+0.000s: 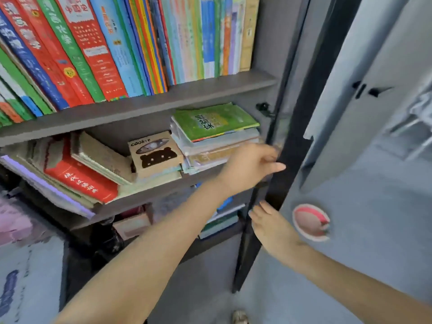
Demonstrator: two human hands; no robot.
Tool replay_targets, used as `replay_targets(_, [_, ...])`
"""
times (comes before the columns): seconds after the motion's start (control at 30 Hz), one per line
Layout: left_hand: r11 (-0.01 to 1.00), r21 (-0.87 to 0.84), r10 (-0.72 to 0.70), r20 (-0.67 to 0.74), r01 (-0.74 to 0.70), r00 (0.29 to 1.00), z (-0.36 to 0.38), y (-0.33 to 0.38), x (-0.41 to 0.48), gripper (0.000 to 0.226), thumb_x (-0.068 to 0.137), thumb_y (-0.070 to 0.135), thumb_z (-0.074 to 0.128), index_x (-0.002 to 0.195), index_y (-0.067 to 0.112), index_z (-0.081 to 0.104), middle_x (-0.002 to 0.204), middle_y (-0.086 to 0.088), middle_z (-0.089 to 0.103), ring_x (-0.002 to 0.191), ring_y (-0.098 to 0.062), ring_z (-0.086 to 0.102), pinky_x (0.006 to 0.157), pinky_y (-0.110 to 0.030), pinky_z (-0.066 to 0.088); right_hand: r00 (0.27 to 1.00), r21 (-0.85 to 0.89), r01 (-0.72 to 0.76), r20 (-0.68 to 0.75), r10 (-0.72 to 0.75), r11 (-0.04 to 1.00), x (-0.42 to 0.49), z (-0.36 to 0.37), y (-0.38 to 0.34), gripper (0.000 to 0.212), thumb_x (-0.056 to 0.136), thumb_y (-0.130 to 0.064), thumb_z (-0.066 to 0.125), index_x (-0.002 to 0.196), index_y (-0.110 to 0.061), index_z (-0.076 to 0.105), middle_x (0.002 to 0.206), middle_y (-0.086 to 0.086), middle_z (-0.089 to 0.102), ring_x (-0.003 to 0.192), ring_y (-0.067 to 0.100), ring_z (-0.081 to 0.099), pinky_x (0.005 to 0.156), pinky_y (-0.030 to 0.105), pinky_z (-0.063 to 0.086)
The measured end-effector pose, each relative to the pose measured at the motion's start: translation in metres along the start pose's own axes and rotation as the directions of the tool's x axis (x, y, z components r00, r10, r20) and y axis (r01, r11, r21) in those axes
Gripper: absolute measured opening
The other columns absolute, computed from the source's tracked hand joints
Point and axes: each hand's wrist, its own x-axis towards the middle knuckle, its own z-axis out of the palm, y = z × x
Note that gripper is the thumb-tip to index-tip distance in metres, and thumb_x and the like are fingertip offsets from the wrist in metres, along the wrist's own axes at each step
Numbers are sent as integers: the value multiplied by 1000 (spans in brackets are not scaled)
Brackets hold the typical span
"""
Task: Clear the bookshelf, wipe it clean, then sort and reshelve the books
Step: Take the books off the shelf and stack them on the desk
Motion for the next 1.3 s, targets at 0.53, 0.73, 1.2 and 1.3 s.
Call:
replay_targets(0.53, [996,66,56,19,-57,998,191,132,113,26,87,25,65,77,2,57,72,-7,56,67,-20,51,53,-30,34,387,779,-238,624,679,-581,-145,87,135,46,90,-14,62,132,-14,44,123,-1,57,110,24,58,94,38,47])
replay_targets(0.73, [998,61,2,54,-6,999,216,146,143,24,89,25,65,90,1,66,89,-11,69,83,-22,63,67,-27,47,473,778,-468,622,624,-419,-166,101,181,38,89,-15,58,126,-9,47,122,11,58,108,32,60,95,42,47])
replay_targets(1.2, [947,317,98,-442,53,892,-19,156,123,15,92,21,60,95,12,71,81,4,68,74,-11,62,71,-24,49,636,803,-396,-110,763,446,-49,-84,293,24,97,-32,47,104,-19,66,109,6,67,104,33,60,72,31,40])
replay_targets(1.3, [905,398,94,-534,152,840,-79,158,109,17,93,22,58,97,13,71,84,2,70,77,-13,63,72,-26,49,629,814,-279,-246,737,509,-17,-126,303,20,95,-26,50,93,-17,68,93,4,67,94,30,62,63,27,34])
